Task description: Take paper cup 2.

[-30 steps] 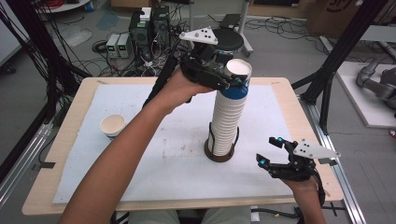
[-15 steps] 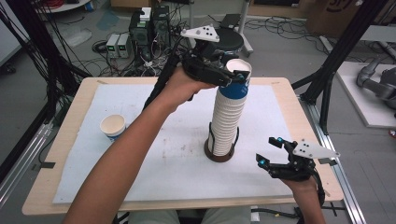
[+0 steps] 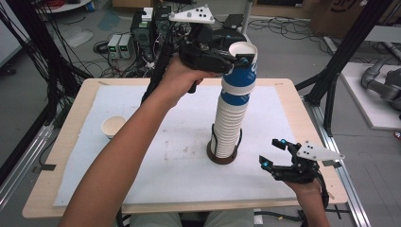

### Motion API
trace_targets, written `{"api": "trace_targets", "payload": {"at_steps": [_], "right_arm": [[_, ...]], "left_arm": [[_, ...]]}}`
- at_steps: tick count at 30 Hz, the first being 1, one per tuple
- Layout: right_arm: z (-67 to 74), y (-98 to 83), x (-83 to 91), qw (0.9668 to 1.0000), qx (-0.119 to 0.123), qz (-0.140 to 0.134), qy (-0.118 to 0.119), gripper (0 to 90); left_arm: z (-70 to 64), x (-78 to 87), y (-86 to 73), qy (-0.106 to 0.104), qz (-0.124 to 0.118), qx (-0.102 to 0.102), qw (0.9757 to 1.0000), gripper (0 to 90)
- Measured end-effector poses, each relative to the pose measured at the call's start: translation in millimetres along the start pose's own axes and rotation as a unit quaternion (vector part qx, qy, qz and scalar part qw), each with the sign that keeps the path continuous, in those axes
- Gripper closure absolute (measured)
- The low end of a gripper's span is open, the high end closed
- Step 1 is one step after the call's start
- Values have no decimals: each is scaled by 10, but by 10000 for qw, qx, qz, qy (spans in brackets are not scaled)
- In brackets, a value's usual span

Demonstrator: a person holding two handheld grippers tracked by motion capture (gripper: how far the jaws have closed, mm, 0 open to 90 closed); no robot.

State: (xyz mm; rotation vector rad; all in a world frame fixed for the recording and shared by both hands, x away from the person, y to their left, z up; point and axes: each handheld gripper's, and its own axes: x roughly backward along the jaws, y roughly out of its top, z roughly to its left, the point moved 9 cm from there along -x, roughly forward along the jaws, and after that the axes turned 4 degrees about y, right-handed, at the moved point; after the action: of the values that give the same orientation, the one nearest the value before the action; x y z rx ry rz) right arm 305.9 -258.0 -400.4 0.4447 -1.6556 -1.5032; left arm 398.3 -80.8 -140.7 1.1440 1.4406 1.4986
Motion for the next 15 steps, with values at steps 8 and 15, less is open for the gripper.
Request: {"api": "trace_targets", "payload": {"at_steps": [8, 15], "right_arm": [[4, 2, 0, 10000, -4, -12, 10, 211], [10, 4, -7, 10000, -1, -22, 23, 212]], "left_arm": [[-15, 117, 209, 11, -336, -3, 9994, 320], [21, 318, 343, 117, -561, 5, 9984, 320]]}}
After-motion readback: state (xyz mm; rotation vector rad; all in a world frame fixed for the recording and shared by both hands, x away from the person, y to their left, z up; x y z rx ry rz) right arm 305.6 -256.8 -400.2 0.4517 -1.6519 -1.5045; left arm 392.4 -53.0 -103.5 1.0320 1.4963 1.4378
